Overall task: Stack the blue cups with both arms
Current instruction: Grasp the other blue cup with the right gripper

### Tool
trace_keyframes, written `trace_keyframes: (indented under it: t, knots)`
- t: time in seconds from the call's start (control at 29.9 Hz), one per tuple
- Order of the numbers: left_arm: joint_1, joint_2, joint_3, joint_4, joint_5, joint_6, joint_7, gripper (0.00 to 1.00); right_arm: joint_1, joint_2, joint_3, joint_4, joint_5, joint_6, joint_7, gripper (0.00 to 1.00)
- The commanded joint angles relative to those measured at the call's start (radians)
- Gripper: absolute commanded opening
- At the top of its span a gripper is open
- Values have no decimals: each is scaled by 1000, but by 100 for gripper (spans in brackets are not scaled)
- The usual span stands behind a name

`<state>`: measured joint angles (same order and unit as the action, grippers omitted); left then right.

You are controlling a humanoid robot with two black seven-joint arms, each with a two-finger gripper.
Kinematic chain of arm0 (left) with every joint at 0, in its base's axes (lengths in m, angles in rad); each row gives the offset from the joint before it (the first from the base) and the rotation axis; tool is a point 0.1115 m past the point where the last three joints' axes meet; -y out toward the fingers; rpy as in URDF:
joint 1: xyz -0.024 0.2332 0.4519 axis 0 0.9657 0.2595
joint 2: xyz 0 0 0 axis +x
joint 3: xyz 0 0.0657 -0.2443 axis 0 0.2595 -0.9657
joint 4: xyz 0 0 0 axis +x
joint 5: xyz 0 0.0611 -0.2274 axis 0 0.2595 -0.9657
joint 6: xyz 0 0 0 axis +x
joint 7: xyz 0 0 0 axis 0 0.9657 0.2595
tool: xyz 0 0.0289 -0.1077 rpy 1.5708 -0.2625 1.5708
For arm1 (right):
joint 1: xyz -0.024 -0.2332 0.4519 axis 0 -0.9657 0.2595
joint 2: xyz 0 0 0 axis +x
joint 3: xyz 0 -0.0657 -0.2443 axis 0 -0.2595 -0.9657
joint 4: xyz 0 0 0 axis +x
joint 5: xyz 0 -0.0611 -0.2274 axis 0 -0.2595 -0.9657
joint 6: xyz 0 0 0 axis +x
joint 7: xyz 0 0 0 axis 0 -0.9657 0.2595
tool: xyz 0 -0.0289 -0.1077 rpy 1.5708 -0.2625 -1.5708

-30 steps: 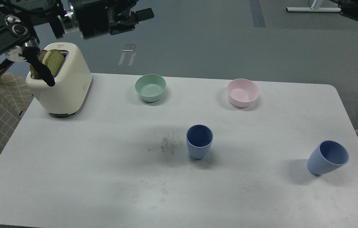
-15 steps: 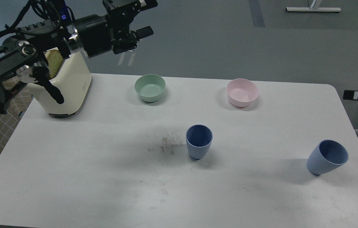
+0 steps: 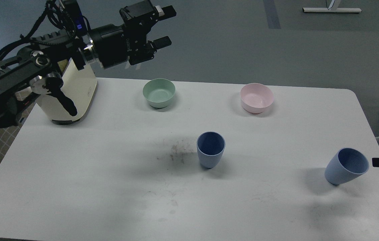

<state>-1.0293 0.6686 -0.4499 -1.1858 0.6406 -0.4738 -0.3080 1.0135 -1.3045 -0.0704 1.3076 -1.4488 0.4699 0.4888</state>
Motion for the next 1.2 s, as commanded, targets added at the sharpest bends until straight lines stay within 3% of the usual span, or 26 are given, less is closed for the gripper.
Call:
trace_keyframes:
  t: [0.0,0.6,0.73,0.87,1.0,1.1,1.17]
  knots:
    - [21,-1,-4,-2,1,0,1,97,-21,31,1,-22,2,-25,0,96]
    - [40,-14,-23,-3,1,-2,1,97,-49,125,3,-94,4,-53,0,82]
    - [41,-15,-24,-2,1,-2,1,97,-62,139,3,-113,2,-53,0,70]
    - [49,-15,-27,-3,1,-3,0,97,-62,145,3,-113,5,-53,0,47]
    - [52,-15,-29,-5,-1,-5,0,97,-67,152,3,-113,5,-53,0,32]
    - [54,-14,-39,-5,1,-6,1,97,-69,160,3,-113,5,-53,0,11]
    - [55,-14,-42,-5,1,-6,1,97,-69,160,3,-113,7,-53,0,4]
